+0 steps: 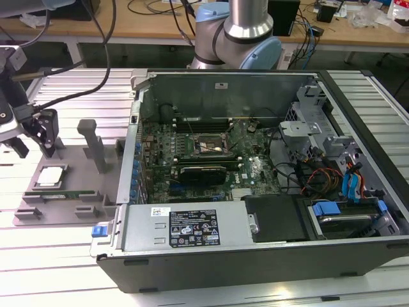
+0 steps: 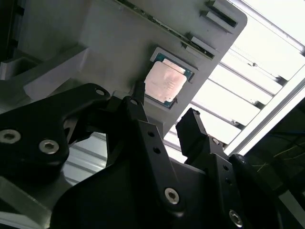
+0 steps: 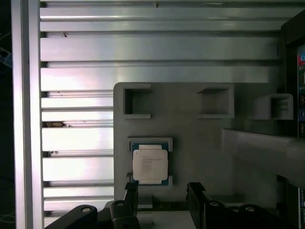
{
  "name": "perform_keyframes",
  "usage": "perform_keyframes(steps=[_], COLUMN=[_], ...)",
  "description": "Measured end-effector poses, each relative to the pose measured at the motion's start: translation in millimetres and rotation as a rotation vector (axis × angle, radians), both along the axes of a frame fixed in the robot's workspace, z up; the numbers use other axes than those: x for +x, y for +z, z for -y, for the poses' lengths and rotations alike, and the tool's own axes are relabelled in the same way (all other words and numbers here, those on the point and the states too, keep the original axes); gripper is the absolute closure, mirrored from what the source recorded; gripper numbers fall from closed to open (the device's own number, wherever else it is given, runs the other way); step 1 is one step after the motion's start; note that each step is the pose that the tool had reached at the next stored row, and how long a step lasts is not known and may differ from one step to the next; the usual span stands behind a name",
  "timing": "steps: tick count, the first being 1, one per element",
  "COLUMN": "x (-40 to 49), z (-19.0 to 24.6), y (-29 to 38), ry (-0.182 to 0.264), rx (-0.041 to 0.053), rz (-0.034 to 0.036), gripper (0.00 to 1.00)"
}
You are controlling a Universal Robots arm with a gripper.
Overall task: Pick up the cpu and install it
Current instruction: 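Pick up the cpu and move it towards the insertion slot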
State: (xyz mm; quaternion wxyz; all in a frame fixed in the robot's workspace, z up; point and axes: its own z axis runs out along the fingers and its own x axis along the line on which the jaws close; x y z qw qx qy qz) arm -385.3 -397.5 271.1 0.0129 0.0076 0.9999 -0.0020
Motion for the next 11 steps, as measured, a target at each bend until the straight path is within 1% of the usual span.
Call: perform_keyframes(steps=[4,11], x=[0.0,0.0], z=[0.0,0.0], y=[-5.4,-11.6], ry=[0.000,0.000], rx=[0.0000,0.0000], rz=[0.0000,0.0000], gripper=[0.46,0.46])
